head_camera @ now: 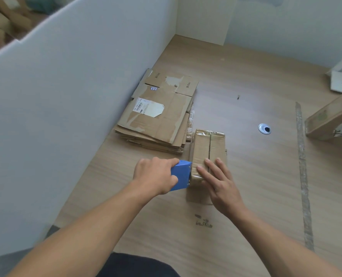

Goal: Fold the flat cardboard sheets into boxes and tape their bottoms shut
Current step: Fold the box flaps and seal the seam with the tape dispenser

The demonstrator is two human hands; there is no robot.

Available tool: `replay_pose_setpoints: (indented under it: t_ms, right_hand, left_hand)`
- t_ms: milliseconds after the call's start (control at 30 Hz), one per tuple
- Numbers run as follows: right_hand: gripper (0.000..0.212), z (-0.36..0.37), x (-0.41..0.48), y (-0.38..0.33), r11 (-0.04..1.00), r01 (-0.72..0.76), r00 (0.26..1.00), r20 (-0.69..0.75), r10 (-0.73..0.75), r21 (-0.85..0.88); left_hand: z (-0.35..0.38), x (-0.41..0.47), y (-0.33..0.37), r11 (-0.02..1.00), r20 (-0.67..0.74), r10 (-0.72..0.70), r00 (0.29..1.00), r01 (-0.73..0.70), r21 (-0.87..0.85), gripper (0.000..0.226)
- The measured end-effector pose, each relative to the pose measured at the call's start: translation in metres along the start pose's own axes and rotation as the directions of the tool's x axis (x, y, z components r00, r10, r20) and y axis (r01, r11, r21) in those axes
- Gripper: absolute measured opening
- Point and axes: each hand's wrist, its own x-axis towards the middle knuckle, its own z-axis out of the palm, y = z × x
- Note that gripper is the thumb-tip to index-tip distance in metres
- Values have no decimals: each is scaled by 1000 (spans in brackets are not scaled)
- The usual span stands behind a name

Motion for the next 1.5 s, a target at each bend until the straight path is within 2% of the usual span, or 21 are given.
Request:
replay_pose_setpoints:
  t_ms: [167,267,367,467,767,867,1000,1133,1300,1400,1500]
  right_hand:
    - [47,-3,-4,-15,999,-52,999,-6,52,-13]
    - [40,-4,-4,-24,994,-104,995,3,104,-22]
    - [44,-8,-2,-33,980,-198,979,49,198,-7]
    - [43,-9,1,-40,977,-214,976,27,215,-21]
    - [42,-16,9,-52,946,-322,943,75,323,-28]
    - [46,-19,10,-53,948,-309,942,111,316,-73]
    - [52,-30,10,-54,951,-266,942,167,291,-157]
    - [50,-34,7,-50,950,-251,947,156,280,-183]
    - [45,-34,0,-58,958,-281,946,150,287,-57]
    - [52,-31,-6,-74,949,-300,951,104,290,97]
    - [57,-24,-19,-96,927,-283,958,21,287,247]
  left_hand:
    - [0,-4,7,999,-12,-33,999,34,17,45]
    - [-4,-6,13,996,-21,-48,999,50,71,37]
    - [-12,-4,21,990,-36,-42,998,46,131,30]
    - [-17,-1,25,985,-39,-39,998,45,167,30]
    - [-16,5,24,992,-16,-101,995,102,76,32]
    - [-18,7,25,990,-19,-99,995,100,99,33]
    - [-13,11,29,937,-10,-4,1000,8,348,35]
    - [8,9,21,950,30,24,999,-33,309,36]
    - [40,8,-10,991,-14,-47,999,48,126,59]
    - [62,3,-34,990,-16,-96,995,97,102,70]
    - [78,-5,-54,986,-82,-126,989,133,96,75]
